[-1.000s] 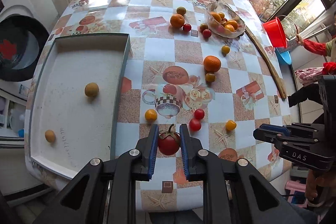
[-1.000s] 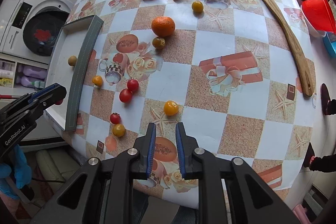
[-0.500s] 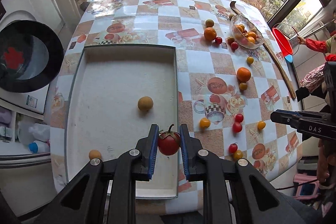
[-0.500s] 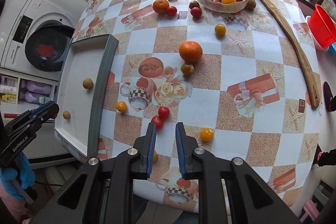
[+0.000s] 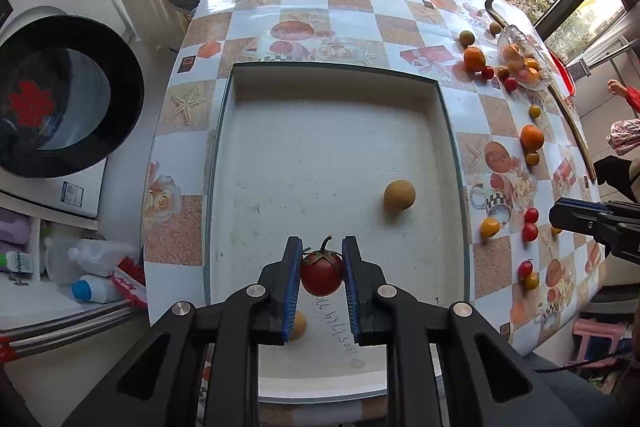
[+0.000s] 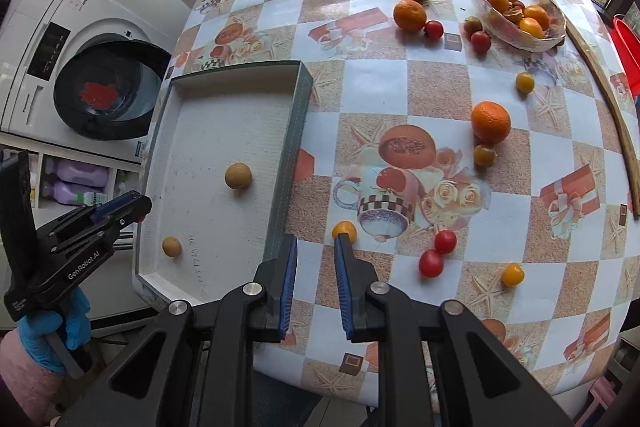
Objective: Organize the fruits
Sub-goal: 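Grasp a yellow tomato with the right tool while the left tool carries the red tomato, then lower both tomatoes into the white tray and open both tools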
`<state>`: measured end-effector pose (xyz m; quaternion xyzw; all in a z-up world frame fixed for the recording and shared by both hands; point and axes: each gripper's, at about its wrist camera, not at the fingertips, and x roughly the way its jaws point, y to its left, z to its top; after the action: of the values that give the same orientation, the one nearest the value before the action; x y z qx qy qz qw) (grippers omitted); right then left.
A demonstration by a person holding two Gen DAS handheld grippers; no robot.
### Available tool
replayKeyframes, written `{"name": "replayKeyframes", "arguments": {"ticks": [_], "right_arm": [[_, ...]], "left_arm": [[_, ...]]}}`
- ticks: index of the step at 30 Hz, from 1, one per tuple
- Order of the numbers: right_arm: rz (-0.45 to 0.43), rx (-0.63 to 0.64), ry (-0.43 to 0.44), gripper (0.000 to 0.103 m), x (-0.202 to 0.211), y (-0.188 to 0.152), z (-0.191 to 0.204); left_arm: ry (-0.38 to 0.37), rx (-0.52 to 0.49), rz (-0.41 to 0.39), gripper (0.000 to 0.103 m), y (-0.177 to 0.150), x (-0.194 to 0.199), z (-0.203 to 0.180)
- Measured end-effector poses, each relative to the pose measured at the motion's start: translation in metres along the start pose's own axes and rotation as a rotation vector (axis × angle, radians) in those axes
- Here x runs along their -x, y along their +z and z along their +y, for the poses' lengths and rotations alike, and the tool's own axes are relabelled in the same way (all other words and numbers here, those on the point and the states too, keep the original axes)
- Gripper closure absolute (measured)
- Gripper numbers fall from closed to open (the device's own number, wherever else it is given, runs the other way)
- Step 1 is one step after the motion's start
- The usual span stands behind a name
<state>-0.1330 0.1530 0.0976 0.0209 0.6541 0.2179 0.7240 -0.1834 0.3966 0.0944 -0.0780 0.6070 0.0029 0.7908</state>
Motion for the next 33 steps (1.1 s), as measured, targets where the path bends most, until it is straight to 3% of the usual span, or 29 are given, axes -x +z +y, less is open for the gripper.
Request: {"name": "replayKeyframes", "arguments": {"ticks": [6, 9, 12, 18, 24, 28, 33], "right_arm": [[-0.012, 0.062, -0.022, 0.082, -0.003, 0.0, 0.026], [-0.006, 0.058, -0.068, 0.081, -0.007, -0.008, 0.02], [0.005, -0.031, -0.178, 0.077, -0.016, -0.02, -0.017], [-0.012, -0.362, -0.346, 0.076, -0.015, -0.042, -0.121], [0.034, -0.444, -0.323, 0.076, -0.036, -0.046, -0.156], [0.034, -0.403, -0.356, 0.082, -0.038, -0.047, -0.148], [-0.001, -0.346, -0.304, 0.083, -0.022, -0.041, -0.125]], "left_arm": [[-0.013, -0.006, 0.012, 0.081, -0.001, -0.006, 0.008], [-0.024, -0.01, 0.015, 0.081, -0.001, -0.007, 0.009], [-0.034, -0.02, 0.022, 0.081, 0.001, -0.01, 0.006], [-0.035, -0.051, 0.029, 0.081, 0.003, -0.01, -0.003], [-0.026, -0.083, 0.04, 0.081, 0.002, -0.01, -0.012], [-0.021, -0.091, 0.046, 0.081, 0.002, -0.011, -0.013], [-0.019, -0.077, 0.042, 0.081, 0.003, -0.015, -0.011]]}}
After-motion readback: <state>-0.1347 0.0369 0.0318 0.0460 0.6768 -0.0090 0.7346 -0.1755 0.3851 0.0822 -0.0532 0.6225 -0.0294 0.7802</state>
